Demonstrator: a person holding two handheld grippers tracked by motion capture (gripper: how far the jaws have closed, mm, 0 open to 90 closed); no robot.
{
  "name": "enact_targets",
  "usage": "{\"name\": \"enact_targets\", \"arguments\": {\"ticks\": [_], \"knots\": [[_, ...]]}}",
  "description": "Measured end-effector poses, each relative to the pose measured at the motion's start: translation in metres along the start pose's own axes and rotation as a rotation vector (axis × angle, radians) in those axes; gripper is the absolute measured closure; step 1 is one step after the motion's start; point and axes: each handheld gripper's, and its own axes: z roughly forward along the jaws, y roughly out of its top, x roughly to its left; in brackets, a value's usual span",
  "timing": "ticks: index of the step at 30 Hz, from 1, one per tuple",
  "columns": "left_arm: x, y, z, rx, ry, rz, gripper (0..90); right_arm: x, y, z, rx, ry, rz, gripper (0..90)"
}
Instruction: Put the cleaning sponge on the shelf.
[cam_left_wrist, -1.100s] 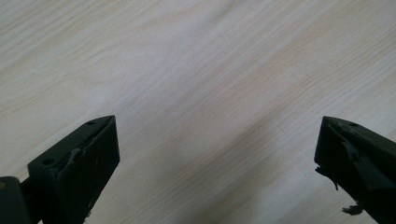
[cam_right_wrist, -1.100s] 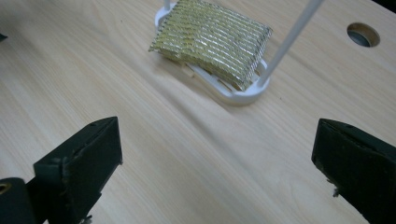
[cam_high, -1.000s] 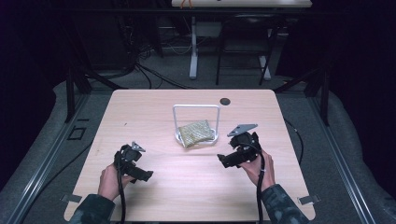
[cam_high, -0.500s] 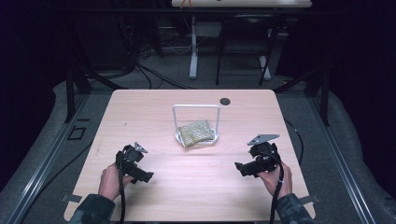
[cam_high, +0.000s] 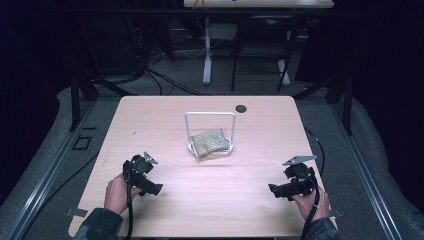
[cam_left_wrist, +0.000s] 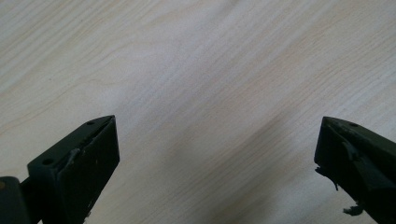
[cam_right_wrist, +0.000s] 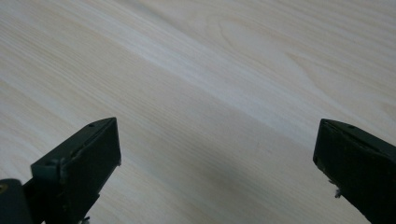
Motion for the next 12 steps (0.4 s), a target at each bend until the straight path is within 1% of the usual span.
{"name": "enact_targets", "arguments": {"ticks": [1,2,6,7,10,12], "knots": [[0.000,0.000,0.000,-0.001,-0.001,0.000,0.0,-0.001,-0.002,-0.001,0.005,-0.004,0.000,0.5],[0.001,0.000,-0.001,-0.003,-0.001,-0.001,0.0,-0.001,-0.004,-0.001,0.009,-0.003,0.011,0.5],[0.002,0.000,-0.001,-0.005,-0.010,-0.003,0.0,-0.003,-0.010,0.001,0.028,-0.013,0.018,0.6],[0.002,0.000,0.000,-0.007,-0.012,-0.006,0.0,-0.005,-0.012,0.003,0.044,-0.015,0.019,0.7],[0.001,0.001,0.000,-0.009,-0.028,-0.013,0.0,-0.007,-0.012,0.006,0.048,-0.020,0.019,0.7],[0.001,0.001,0.000,-0.013,-0.048,-0.022,0.0,-0.008,-0.011,0.006,0.054,-0.020,0.019,0.7]]}}
